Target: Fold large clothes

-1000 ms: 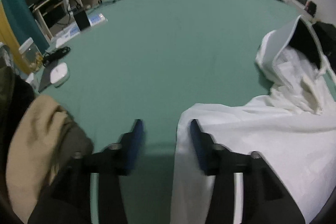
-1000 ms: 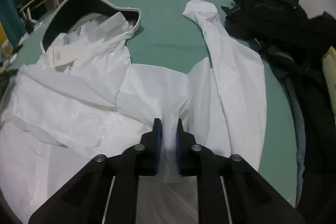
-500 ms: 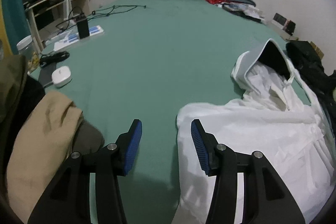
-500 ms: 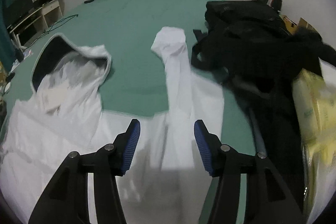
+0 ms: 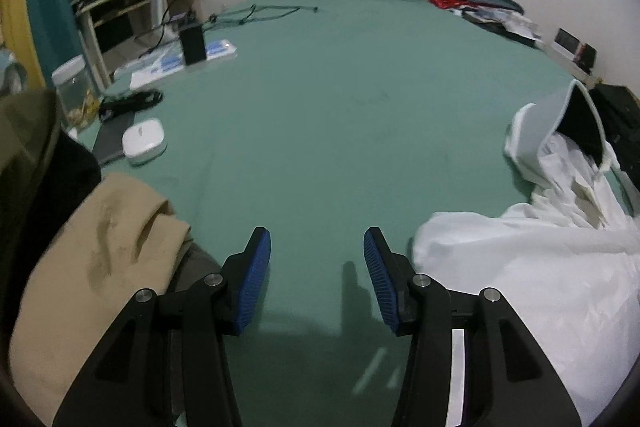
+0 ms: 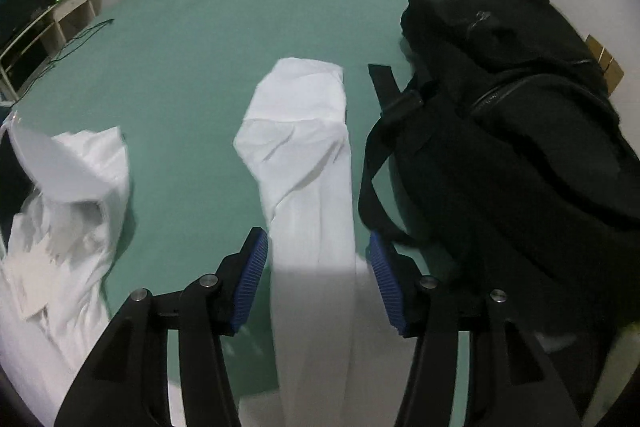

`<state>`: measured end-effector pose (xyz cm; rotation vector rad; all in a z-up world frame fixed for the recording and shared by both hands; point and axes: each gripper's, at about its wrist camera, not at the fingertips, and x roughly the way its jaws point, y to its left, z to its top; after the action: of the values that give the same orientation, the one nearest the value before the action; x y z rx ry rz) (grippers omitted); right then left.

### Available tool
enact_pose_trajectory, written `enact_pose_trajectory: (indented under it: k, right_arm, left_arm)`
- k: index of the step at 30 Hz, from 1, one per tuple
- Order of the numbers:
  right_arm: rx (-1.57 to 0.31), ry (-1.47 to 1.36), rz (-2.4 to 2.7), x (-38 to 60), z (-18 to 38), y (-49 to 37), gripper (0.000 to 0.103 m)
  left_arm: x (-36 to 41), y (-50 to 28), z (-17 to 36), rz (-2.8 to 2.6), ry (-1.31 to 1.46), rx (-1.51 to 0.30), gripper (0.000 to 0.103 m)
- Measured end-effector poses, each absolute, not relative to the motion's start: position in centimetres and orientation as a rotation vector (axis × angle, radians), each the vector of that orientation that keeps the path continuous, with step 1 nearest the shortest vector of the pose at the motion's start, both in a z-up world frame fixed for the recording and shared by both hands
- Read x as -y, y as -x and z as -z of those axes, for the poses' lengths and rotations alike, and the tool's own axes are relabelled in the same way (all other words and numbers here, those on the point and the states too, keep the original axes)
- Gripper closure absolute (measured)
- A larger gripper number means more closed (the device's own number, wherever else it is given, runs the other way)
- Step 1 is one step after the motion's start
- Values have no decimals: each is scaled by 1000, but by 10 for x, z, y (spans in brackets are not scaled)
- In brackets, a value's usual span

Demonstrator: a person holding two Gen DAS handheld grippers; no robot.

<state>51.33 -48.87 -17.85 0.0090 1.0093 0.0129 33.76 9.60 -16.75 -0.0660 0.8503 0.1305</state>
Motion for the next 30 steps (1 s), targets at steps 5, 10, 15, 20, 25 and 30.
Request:
enact_pose_trajectory:
  k: [5,10,15,20,25,30]
  right_arm:
    - [-1050,-37,-102,484,188,-516,99]
    - [-968,-36,-87,488,154,-490,100]
    - [-892,-50,-108,487,98,-453,100]
    - [-854,11,-170,444,58,-402,100]
    - [-897,101,-250,372,80,-351,99]
    - [-1045,81,-344,326,144,-325,96]
  left_arm:
    - [-94,-343,169,-122,72,-869,52]
    - [-85,-341,159,-97,70,-847,52]
    - [-79,-334,151,-81,59,-833,52]
    - [-79,-328,142,-46,128,-866,52]
    - [-67,-321,130,0,143,-875,52]
    - [-54,-317,124,43,137,-886,52]
